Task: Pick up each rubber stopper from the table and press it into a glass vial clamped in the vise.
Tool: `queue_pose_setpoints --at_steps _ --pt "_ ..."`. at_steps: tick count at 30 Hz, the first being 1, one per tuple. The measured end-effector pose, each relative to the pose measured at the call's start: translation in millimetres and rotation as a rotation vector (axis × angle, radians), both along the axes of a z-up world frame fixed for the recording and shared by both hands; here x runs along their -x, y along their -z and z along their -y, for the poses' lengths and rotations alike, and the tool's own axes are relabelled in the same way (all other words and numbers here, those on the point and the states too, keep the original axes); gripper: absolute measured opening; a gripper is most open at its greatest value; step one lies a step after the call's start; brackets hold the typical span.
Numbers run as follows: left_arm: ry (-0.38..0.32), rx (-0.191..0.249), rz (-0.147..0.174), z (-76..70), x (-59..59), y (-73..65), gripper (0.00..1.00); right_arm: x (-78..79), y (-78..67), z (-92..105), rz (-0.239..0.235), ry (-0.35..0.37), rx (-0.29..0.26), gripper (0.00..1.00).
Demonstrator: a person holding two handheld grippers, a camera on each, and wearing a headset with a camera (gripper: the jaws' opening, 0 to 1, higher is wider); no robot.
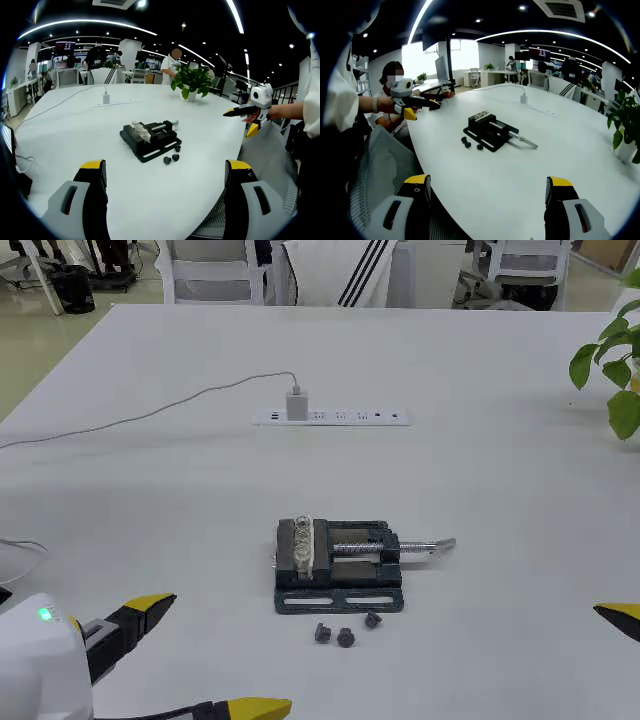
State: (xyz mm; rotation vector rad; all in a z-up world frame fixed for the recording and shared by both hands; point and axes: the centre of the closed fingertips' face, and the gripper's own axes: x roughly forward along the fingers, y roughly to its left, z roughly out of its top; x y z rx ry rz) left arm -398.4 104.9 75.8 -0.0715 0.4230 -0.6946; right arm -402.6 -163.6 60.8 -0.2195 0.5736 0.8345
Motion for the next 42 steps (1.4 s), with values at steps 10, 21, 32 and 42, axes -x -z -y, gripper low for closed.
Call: queue_pose_setpoints --at_steps 10,21,32,42 --pt "0.01 -0.005 -0.001 0.8 0.2 1.0 0.98 1.4 -2.9 -7.2 0.002 -0.004 0.002 0.96" --pt "0.014 -0.002 0.006 1.9 -2.6 -1.3 0.98 2.1 -3.5 -13.8 -0.003 -0.017 0.0 0.97" --pt "0.016 -0.006 0.006 2.6 -2.3 -2.6 0.98 1.4 -5.7 -16.7 0.002 -0.018 0.001 0.97" --pt "0.042 -0.024 0.012 6.9 -5.3 -4.9 0.98 -2.0 -8.0 -10.5 0.009 -0.019 0.006 0.96"
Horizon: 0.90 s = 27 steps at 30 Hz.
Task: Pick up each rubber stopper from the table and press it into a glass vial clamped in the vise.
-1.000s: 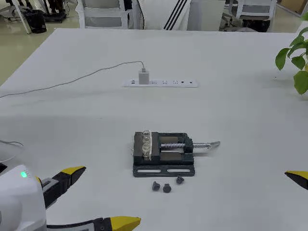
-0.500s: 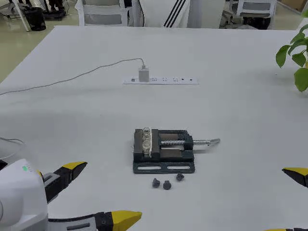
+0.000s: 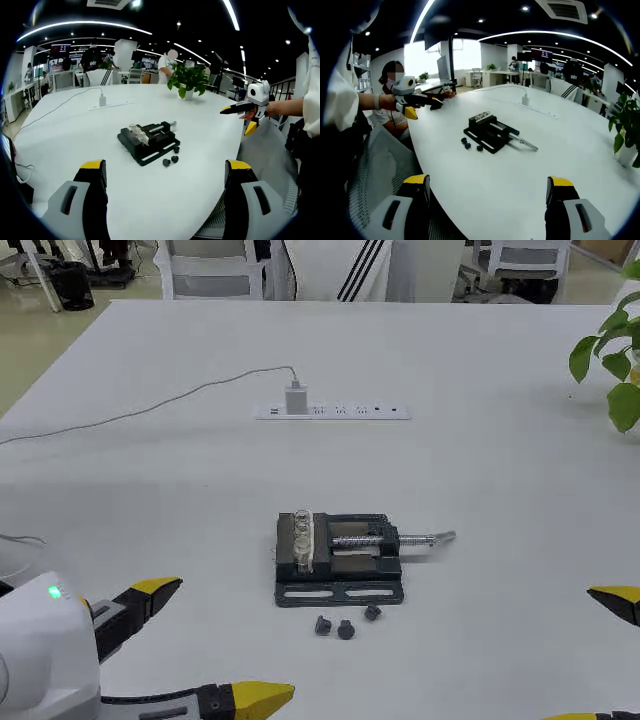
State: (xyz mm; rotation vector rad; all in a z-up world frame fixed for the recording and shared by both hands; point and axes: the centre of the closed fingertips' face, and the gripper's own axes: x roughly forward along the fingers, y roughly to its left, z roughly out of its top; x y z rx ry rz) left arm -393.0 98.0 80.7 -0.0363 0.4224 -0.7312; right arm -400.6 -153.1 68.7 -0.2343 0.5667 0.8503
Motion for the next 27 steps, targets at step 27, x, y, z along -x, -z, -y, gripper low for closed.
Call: queue_pose_setpoints --at_steps 27 --pt "0.079 -0.028 -0.003 16.5 -9.0 5.0 0.95 -4.9 4.2 8.3 0.002 -0.017 0.019 0.94"
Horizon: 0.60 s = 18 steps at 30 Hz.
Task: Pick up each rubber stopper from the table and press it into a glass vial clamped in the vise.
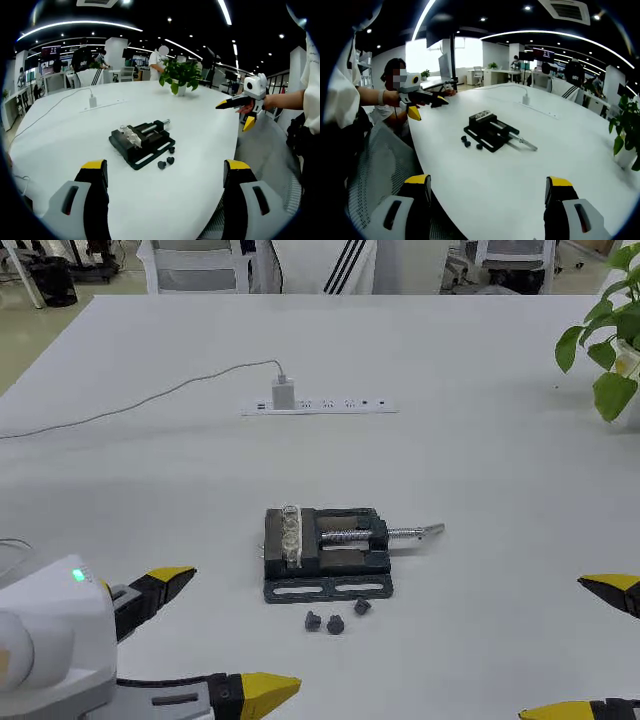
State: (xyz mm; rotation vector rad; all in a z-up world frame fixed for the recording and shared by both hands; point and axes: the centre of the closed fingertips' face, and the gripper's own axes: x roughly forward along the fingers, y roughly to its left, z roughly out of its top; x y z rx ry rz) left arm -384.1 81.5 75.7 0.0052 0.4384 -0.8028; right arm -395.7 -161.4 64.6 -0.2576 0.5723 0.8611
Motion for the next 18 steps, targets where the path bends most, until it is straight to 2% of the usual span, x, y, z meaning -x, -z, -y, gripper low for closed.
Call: queue_pose_setpoints --at_steps 8,13,18 --pt "0.015 -0.009 -0.014 3.8 1.9 5.8 0.95 -0.6 1.0 -2.9 0.0 -0.018 0.002 0.92" --pt "0.015 0.001 -0.013 5.9 1.5 6.4 0.94 -1.2 2.1 -9.1 -0.003 -0.038 0.006 0.91" --pt "0.022 -0.005 -0.01 8.7 1.0 7.6 0.94 3.2 -0.1 -23.0 -0.008 -0.098 0.026 0.89"
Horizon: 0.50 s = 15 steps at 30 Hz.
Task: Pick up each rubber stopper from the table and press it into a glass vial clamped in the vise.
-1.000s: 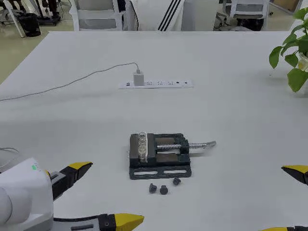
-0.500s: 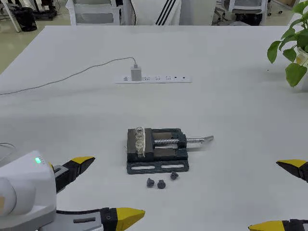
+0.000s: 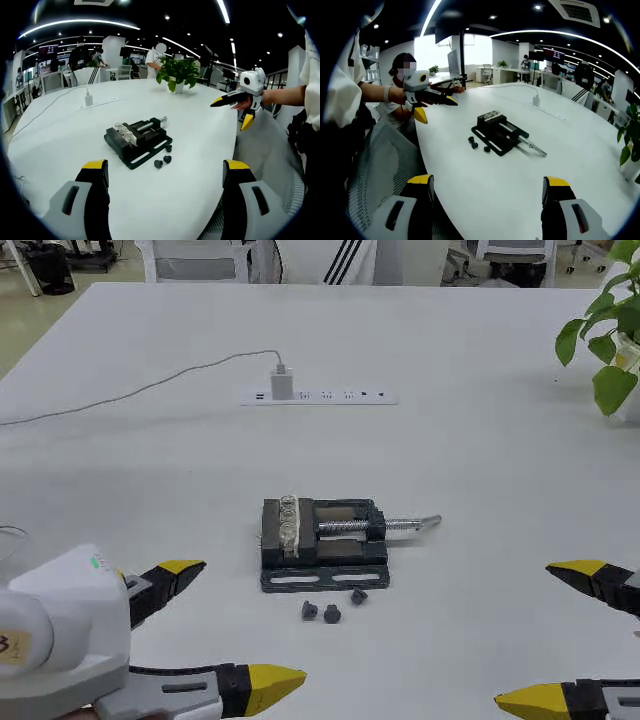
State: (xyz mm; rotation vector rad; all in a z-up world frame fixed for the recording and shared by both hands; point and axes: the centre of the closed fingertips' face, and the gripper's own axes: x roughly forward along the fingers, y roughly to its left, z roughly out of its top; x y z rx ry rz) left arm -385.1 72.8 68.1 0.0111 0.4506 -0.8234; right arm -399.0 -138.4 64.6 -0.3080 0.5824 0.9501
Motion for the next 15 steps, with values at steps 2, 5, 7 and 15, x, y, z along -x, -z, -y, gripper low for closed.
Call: queue_pose_setpoints --at_steps 2,5,7,15 --pt "0.0 0.004 -0.001 0.7 0.7 0.3 0.94 -1.2 -0.4 -6.2 -0.005 -0.018 0.005 0.88" --pt "0.003 0.004 -0.005 1.7 3.4 2.6 0.93 -4.1 0.0 -14.5 -0.003 -0.047 0.02 0.86" --pt "0.003 0.004 -0.007 3.3 5.8 3.0 0.93 -5.7 0.1 -20.5 -0.008 -0.066 0.02 0.85" --pt "0.01 0.0 -0.008 5.8 10.5 5.2 0.93 -12.0 2.9 -43.4 -0.041 -0.144 0.024 0.76"
